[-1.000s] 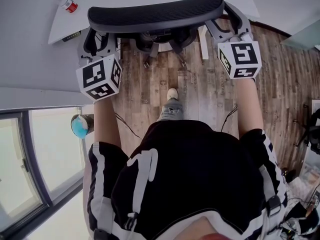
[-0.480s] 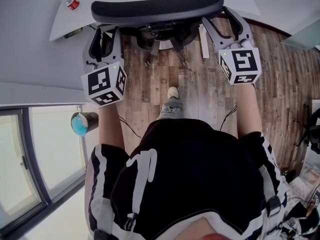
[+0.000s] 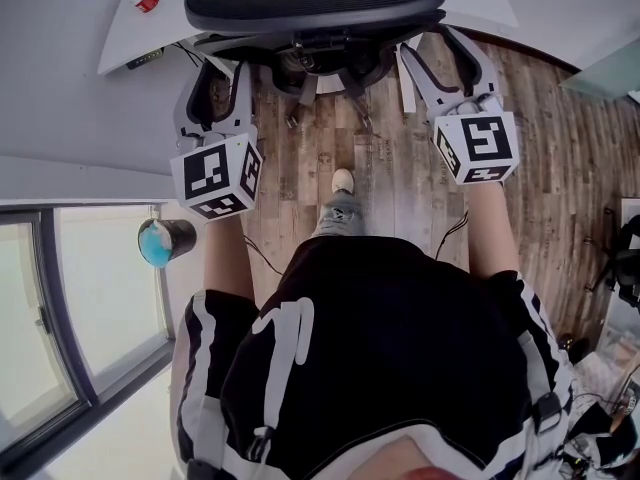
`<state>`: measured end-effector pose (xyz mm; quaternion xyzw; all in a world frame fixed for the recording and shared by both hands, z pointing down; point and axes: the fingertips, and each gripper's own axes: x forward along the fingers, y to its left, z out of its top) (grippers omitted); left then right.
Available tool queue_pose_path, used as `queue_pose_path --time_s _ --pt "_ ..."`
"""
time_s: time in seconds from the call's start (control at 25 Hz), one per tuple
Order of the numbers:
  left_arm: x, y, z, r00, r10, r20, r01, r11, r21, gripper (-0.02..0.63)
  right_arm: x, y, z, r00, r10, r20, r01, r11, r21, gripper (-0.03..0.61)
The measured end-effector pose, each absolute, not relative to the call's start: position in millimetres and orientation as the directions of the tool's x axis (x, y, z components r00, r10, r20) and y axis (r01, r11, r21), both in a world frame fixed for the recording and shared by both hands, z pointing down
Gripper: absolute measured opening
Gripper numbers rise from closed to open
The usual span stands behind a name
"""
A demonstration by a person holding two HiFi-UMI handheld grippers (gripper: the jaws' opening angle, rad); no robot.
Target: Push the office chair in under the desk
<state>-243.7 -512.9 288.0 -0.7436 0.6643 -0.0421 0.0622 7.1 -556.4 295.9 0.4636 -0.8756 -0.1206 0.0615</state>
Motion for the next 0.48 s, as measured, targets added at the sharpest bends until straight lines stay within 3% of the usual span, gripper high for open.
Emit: queue_pose_path --time_s 0.48 --pt "-223 -486 294 0.131 -0.991 -0.036 -0.984 -0.126 -0.129 0.166 8 -529 309 -0.593 -0.805 0.011 -0.780 0.577 0.244 0.255"
